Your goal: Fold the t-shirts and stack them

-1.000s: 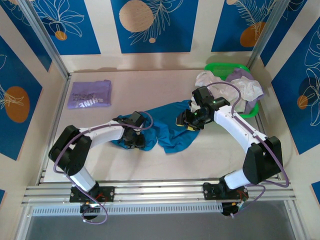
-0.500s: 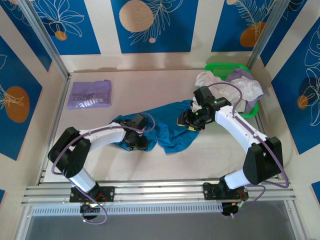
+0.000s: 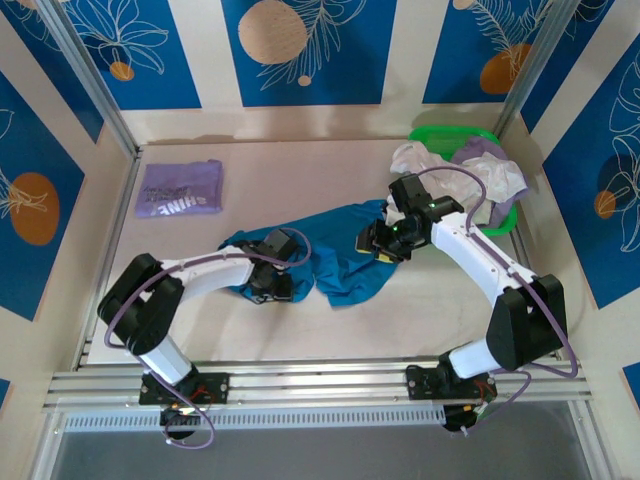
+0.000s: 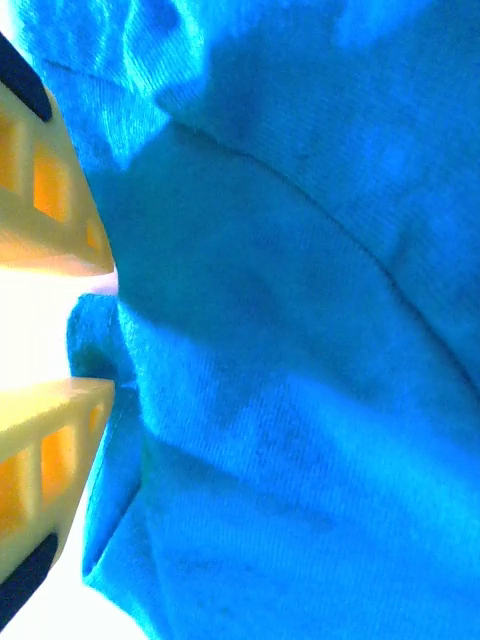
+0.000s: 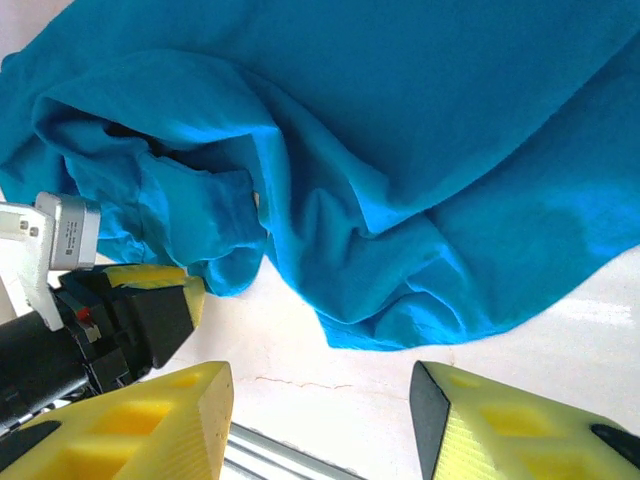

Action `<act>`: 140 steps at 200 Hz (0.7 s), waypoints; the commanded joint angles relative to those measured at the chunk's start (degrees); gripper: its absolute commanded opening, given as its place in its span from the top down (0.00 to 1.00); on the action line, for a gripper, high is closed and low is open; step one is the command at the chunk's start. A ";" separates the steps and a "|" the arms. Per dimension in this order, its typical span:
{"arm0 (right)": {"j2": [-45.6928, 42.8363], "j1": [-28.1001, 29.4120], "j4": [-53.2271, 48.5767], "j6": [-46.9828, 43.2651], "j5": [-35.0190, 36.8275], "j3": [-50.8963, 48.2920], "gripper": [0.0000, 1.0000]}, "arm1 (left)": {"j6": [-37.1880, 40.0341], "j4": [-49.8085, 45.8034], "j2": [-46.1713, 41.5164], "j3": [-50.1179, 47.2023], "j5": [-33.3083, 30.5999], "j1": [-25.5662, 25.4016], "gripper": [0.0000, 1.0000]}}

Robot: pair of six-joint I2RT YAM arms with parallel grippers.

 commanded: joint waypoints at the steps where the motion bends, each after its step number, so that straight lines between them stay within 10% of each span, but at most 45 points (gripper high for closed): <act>1: -1.71 -0.36 -0.66 -0.98 -1.84 -0.74 0.48 | 0.72 -2.19 1.55 0.98 -2.15 -0.78 0.68; 83: -6.14 0.83 2.91 0.86 -2.81 -9.46 0.48 | 0.78 1.22 2.41 3.47 -0.45 -2.77 0.92; 140: -6.15 3.15 4.53 1.38 0.78 -15.20 0.48 | 5.40 -13.47 -9.88 12.31 -18.00 -2.03 1.00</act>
